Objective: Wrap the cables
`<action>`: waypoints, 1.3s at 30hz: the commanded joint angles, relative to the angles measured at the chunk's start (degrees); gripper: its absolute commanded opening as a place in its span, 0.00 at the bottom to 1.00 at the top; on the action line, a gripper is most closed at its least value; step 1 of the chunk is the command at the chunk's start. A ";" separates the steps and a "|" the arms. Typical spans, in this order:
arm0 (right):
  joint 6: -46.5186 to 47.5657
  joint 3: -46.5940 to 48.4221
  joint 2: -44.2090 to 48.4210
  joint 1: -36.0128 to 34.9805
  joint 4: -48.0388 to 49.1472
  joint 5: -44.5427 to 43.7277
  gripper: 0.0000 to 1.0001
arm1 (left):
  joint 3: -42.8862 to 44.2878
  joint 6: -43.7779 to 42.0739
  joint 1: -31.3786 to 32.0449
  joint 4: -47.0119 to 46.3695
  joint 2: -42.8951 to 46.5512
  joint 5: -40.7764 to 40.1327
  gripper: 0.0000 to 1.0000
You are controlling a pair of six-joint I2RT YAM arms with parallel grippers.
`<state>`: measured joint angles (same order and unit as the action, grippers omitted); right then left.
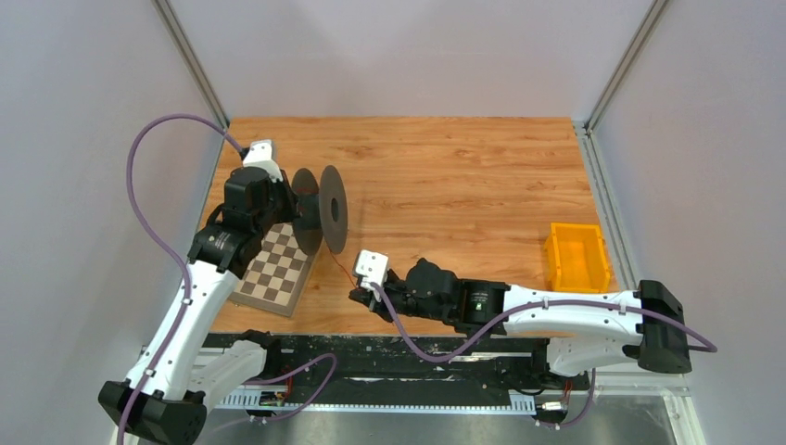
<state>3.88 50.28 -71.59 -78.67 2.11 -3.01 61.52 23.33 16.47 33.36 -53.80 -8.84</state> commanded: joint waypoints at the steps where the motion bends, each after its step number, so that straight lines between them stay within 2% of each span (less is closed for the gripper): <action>1: 6.93 7.43 -0.79 -0.16 -1.92 -4.38 0.00 | -2.74 -5.23 -0.30 -9.06 1.66 4.58 0.00; 5: 12.25 13.40 -5.06 2.33 -1.89 -6.01 0.00 | -8.23 -13.44 0.12 -12.37 4.83 16.81 0.00; 9: 15.54 18.44 -9.07 7.35 -1.93 -5.43 0.00 | -12.56 -19.15 1.14 -11.32 8.77 22.51 0.00; 19: 16.17 25.89 -14.52 18.04 -6.61 -0.67 0.00 | -13.96 -26.39 1.55 -6.17 11.96 29.21 0.00; 24: 16.36 21.52 -12.22 21.93 -8.00 4.13 0.04 | -9.36 -25.85 1.55 0.66 10.62 30.66 0.00; 30: 14.82 15.28 -9.38 28.07 -7.91 10.04 0.02 | -4.76 -23.73 1.55 4.75 11.40 34.29 0.00; 39: 12.30 5.13 -6.64 30.97 -2.73 12.76 0.02 | 0.47 -17.81 1.49 7.96 11.65 32.15 0.00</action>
<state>18.09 58.11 -80.99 -48.56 -5.26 7.09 57.76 1.43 17.91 41.95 -42.72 23.33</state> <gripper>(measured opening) 0.011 0.018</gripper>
